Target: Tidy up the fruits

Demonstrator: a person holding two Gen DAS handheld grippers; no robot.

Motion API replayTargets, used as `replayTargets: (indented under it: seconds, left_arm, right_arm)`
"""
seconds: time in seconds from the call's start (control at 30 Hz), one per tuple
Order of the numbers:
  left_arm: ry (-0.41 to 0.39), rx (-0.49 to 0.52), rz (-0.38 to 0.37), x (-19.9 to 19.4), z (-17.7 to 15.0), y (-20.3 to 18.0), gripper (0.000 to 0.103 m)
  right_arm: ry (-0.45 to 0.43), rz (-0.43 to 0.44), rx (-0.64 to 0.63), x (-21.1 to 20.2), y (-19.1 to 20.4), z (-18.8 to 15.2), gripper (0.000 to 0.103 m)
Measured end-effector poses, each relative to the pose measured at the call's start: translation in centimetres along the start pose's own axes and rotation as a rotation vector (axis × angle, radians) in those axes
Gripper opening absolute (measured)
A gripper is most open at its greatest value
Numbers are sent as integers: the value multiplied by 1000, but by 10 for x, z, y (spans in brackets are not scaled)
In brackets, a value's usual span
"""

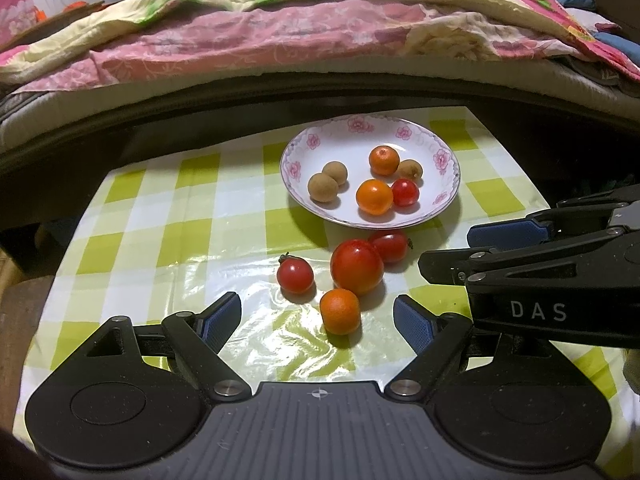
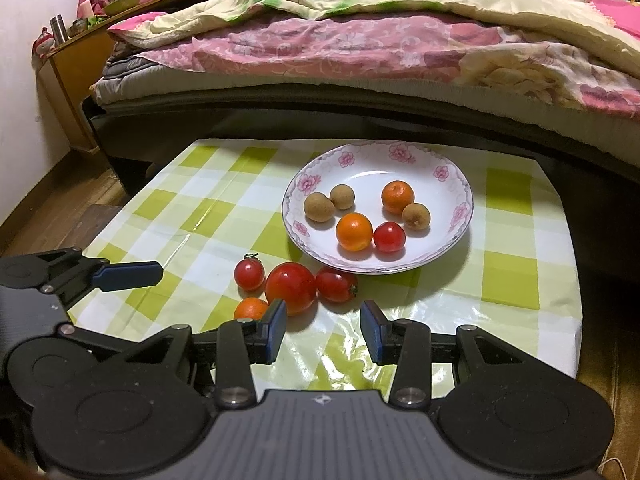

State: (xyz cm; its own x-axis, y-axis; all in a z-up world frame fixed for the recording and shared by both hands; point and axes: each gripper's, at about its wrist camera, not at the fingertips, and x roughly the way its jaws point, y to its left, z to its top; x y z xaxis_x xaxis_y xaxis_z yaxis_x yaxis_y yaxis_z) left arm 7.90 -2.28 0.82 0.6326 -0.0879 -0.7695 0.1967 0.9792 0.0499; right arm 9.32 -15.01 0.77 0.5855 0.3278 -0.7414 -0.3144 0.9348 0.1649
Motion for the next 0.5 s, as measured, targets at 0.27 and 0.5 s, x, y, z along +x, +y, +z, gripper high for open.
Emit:
replayTargets:
  seconds: [0.27,0.5]
  left_arm:
    - [-1,5,4,2,-1,0,88]
    - [5,3,-2,6,-2,4,88]
  right_arm:
    - [-4,14,5,2,0,-1,43]
    - [7,11,10,9,-3,-1,43]
